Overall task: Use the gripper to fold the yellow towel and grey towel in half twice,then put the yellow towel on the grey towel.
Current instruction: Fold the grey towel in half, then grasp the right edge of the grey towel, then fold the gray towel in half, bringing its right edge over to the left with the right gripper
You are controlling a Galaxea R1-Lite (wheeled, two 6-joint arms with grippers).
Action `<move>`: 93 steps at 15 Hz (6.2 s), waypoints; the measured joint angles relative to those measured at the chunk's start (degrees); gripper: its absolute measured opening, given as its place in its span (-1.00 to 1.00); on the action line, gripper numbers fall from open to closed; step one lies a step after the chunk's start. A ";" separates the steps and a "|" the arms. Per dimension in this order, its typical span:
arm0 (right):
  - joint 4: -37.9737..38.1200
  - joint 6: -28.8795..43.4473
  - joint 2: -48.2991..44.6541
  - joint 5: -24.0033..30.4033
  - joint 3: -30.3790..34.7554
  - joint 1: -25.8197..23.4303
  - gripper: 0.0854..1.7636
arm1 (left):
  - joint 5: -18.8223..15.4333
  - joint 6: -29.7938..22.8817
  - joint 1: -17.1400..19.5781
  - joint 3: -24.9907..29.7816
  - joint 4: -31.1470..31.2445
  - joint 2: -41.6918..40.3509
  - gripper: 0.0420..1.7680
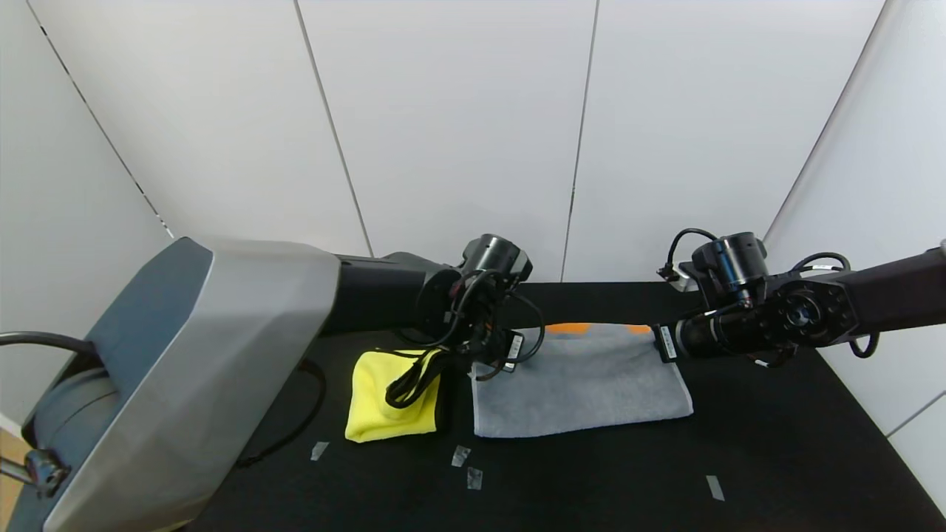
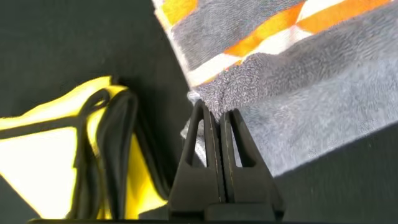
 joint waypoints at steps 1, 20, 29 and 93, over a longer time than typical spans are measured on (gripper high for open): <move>-0.05 0.00 0.95 -0.01 -0.85 -0.05 -0.94 | 0.00 -0.02 0.33 -1.01 -0.06 0.91 -0.92; -3.00 0.68 4.28 -0.73 -1.27 -0.72 0.68 | 1.23 0.07 0.88 -5.56 0.41 4.30 0.57; 2.28 0.74 5.22 0.16 -0.85 -0.72 0.86 | 1.49 0.30 0.74 0.59 0.57 -0.88 0.82; 5.47 18.94 4.08 8.59 -10.61 18.36 0.47 | 0.80 0.02 1.35 17.81 0.33 -16.46 0.94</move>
